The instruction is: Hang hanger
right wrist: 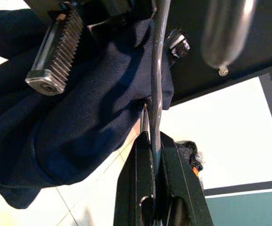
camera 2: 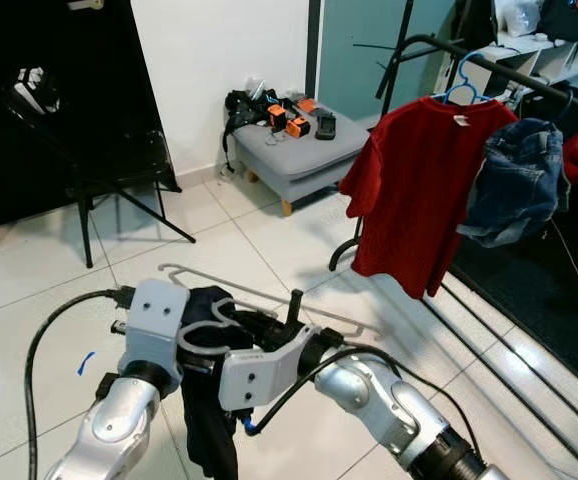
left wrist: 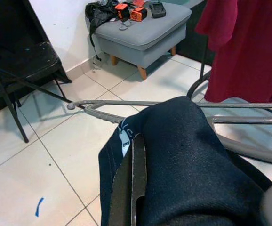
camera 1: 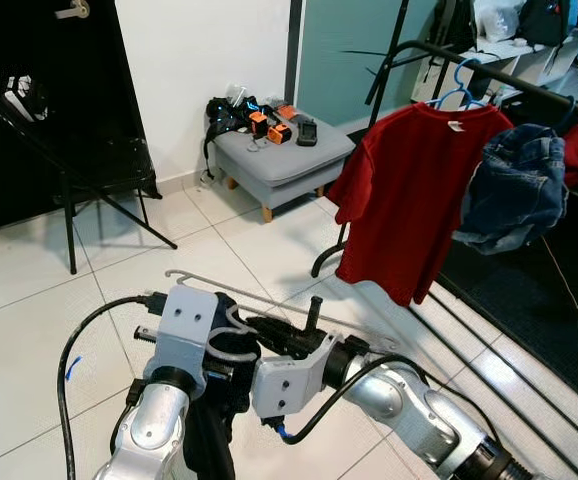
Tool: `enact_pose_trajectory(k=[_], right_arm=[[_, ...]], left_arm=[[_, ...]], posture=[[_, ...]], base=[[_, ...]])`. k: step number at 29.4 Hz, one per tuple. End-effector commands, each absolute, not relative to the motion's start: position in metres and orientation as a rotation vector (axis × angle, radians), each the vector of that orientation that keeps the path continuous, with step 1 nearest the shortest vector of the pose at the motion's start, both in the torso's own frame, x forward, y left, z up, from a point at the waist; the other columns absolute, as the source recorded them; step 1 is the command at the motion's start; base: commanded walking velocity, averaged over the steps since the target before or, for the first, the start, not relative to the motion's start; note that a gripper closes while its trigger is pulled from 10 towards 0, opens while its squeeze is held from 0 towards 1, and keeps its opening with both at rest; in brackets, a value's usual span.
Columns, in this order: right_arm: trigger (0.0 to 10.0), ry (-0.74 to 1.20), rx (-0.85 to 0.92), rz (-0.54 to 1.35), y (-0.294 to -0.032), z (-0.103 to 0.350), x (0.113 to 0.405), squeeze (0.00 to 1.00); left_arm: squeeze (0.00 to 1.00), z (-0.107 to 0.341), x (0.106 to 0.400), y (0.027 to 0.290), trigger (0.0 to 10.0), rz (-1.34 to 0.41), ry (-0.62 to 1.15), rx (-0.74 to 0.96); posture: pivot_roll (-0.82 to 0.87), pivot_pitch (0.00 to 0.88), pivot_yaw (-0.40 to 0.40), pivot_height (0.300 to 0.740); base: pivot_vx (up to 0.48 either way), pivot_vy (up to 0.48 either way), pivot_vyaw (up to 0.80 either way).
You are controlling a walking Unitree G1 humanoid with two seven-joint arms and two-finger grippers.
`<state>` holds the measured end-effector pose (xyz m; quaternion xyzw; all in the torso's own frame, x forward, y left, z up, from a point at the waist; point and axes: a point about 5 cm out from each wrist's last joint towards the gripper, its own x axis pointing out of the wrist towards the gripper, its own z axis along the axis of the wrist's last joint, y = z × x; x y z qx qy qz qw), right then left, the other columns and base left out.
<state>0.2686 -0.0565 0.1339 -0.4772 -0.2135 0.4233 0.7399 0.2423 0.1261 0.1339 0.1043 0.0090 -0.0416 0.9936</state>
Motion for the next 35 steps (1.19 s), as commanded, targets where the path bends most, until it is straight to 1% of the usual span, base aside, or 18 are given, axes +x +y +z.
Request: enact_pose_trajectory(k=[1,12,14,18,19,22,32,35], right_arm=[[10.0,-0.527,-1.045,0.968,-0.050,0.136,0.265,0.00],[10.0,-0.549,-1.040,0.975,-0.051,0.136,0.261,0.00],[10.0,-0.553,-1.039,0.975,-0.051,0.137,0.260,0.00],[10.0,-0.555,-1.039,0.975,-0.051,0.137,0.259,0.00],[10.0,-0.559,-1.038,0.976,-0.051,0.137,0.257,0.00],[10.0,-0.591,-1.055,0.965,-0.051,0.140,0.254,0.00],[10.0,-0.619,-1.052,0.972,-0.053,0.142,0.252,0.00],[10.0,-0.597,-1.028,0.985,-0.053,0.141,0.251,0.00]], left_arm=[[0.00,0.139,0.246,0.120,10.0,-0.079,-0.016,0.206],[0.00,0.140,0.243,0.117,10.0,-0.098,-0.016,0.175],[0.00,0.139,0.243,0.117,10.0,-0.116,-0.001,0.128],[0.00,0.139,0.243,0.118,10.0,-0.120,0.007,0.104],[0.00,0.139,0.243,0.120,10.0,-0.115,0.012,0.071],[0.00,0.139,0.245,0.122,10.0,-0.109,0.016,0.021],[0.00,0.142,0.246,0.122,10.0,-0.110,0.005,-0.032],[0.00,0.142,0.246,0.125,10.0,-0.105,0.003,-0.052]], posture=[[-0.04,0.035,-0.072,0.740],[-0.04,0.043,-0.079,0.740],[-0.04,0.050,-0.079,0.740],[-0.05,0.056,-0.079,0.740],[-0.08,0.055,-0.071,0.740],[-0.08,0.055,-0.075,0.740],[-0.07,0.064,-0.086,0.740],[-0.07,0.063,-0.087,0.740]], base=[[0.000,0.000,0.00],[0.000,0.000,0.00],[0.000,0.000,0.00],[0.000,0.000,0.00],[0.000,0.000,0.00],[0.000,0.000,0.00],[0.000,0.000,0.00],[0.000,0.000,0.00]])
